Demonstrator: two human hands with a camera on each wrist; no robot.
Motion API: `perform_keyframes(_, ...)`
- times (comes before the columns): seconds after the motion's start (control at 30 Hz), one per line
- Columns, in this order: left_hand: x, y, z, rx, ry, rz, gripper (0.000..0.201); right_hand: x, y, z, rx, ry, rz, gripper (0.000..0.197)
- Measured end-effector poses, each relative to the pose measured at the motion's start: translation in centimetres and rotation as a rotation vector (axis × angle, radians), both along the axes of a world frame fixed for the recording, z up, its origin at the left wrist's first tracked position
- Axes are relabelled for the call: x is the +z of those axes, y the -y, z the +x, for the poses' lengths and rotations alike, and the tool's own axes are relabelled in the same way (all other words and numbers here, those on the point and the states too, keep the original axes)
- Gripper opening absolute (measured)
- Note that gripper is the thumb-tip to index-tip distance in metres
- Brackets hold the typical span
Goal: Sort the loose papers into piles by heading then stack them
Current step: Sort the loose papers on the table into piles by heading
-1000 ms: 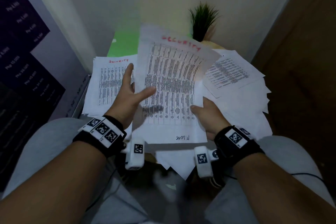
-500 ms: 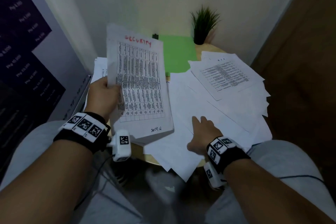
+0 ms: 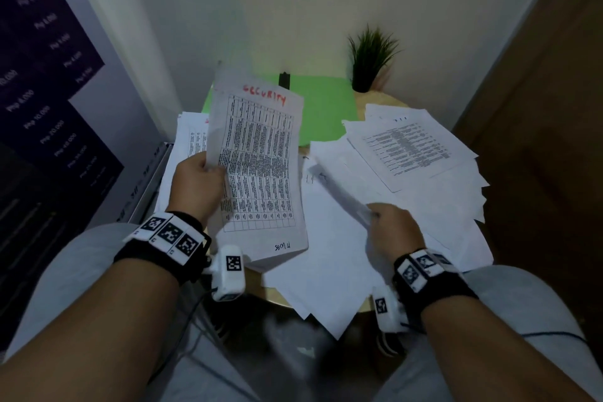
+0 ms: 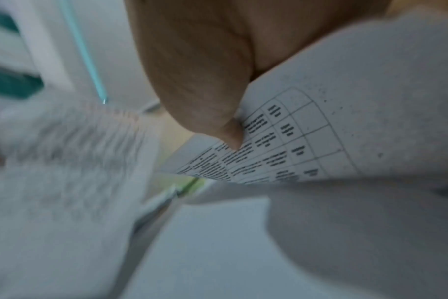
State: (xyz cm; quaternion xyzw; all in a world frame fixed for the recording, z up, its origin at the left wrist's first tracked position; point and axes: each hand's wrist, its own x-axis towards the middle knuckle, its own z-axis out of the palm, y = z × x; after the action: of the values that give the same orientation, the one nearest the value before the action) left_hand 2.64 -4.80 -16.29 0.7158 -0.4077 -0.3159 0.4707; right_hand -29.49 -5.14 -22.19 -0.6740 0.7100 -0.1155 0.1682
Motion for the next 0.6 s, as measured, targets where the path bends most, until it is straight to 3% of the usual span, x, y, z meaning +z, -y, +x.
perform_keyframes(0.13,-0.1,0.4,0.1,0.032,-0.008,0.019,0.017,5.4,0.1,-0.3,-0.033,0.559,-0.247,0.019)
perform_keyframes(0.3,-0.1,0.6,-1.6,-0.05,-0.159,0.02,0.013,9.6,-0.1,-0.4,-0.152,1.298,-0.145,0.024)
perform_keyframes(0.4,0.1,0.6,-3.1,-0.116,-0.326,0.014,0.008,7.8,0.5,-0.4,-0.281,1.396,0.031,0.024)
perform_keyframes(0.5,-0.3,0.8,-3.8,-0.193,-0.439,-0.013,0.024,5.8,-0.1,0.8,-0.363,1.347,0.19,0.025)
perform_keyframes(0.6,-0.6,0.6,-4.4,-0.297,-0.512,-0.01,0.028,5.1,-0.5,2.3,-0.382,1.191,0.24,0.01)
